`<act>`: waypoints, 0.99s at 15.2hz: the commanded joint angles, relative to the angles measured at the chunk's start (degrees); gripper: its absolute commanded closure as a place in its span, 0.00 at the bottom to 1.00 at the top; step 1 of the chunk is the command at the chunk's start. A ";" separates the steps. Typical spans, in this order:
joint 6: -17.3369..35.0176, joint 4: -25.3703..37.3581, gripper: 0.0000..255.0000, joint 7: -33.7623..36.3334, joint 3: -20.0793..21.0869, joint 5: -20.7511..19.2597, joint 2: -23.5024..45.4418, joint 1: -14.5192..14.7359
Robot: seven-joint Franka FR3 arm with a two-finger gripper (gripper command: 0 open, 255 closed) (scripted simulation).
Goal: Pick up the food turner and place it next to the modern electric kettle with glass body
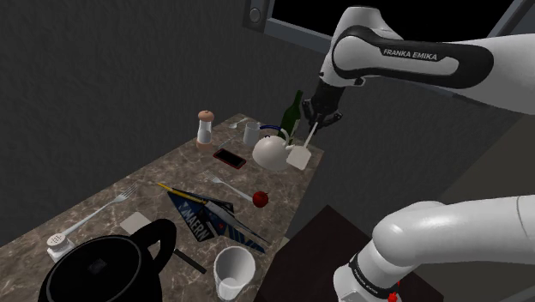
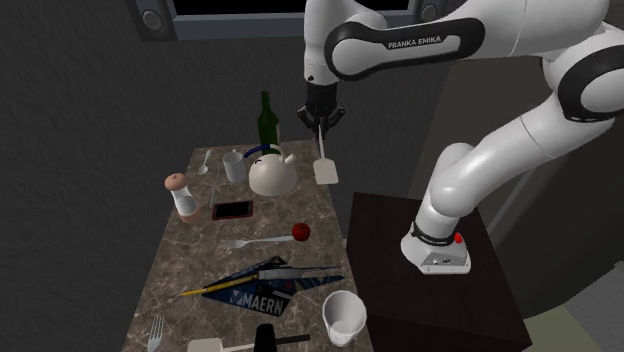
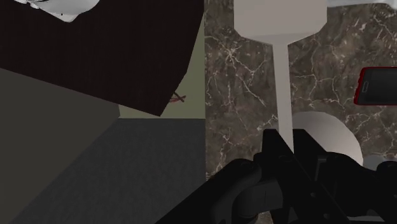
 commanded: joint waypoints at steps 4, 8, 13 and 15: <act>-2.50 -3.78 1.00 5.51 4.36 3.41 -6.33 3.07; -4.60 -5.21 1.00 10.31 8.29 6.61 -10.05 5.74; -7.01 -5.48 1.00 16.70 13.63 10.95 -13.24 9.01; -7.85 -5.12 1.00 19.36 15.89 12.73 -14.03 10.22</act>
